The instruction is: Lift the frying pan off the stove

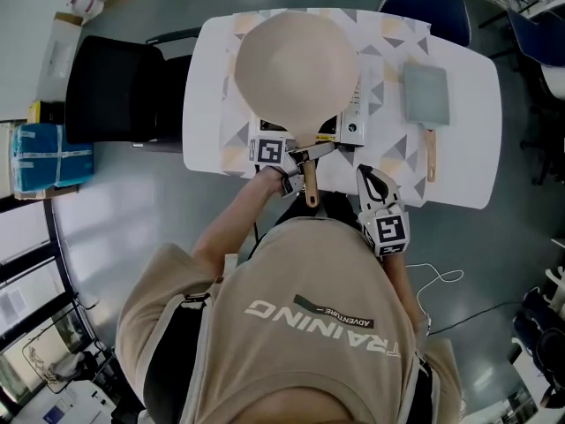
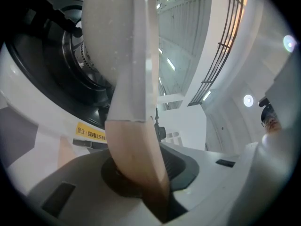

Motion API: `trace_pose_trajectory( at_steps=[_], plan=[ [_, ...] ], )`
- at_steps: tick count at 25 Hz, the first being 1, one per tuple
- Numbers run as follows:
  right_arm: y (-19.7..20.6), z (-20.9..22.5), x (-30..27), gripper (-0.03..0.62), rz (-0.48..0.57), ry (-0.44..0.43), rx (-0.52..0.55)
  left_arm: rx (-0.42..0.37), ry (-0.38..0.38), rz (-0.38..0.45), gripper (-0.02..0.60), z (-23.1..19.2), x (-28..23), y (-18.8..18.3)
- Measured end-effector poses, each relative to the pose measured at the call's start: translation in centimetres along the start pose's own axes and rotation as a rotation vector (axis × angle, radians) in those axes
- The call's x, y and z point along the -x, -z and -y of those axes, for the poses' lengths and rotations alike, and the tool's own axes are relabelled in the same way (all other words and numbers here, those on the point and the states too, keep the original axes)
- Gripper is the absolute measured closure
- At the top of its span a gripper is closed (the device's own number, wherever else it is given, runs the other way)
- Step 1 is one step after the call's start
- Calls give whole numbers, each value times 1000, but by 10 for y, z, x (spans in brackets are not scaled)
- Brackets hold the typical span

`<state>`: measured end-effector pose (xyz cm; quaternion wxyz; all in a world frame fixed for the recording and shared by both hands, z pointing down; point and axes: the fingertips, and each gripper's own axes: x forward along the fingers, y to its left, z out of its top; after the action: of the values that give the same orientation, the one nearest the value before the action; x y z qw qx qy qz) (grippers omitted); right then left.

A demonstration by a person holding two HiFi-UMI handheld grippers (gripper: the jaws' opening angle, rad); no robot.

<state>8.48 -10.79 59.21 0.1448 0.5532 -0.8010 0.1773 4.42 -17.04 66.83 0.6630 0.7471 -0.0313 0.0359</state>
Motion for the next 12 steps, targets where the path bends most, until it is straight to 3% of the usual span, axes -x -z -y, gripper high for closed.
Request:
trace_pose_trajectory(
  at_steps=[12],
  plan=[
    [-2, -9, -7, 597, 4, -19, 9, -52, -14, -32, 482, 1, 3, 3]
  ],
)
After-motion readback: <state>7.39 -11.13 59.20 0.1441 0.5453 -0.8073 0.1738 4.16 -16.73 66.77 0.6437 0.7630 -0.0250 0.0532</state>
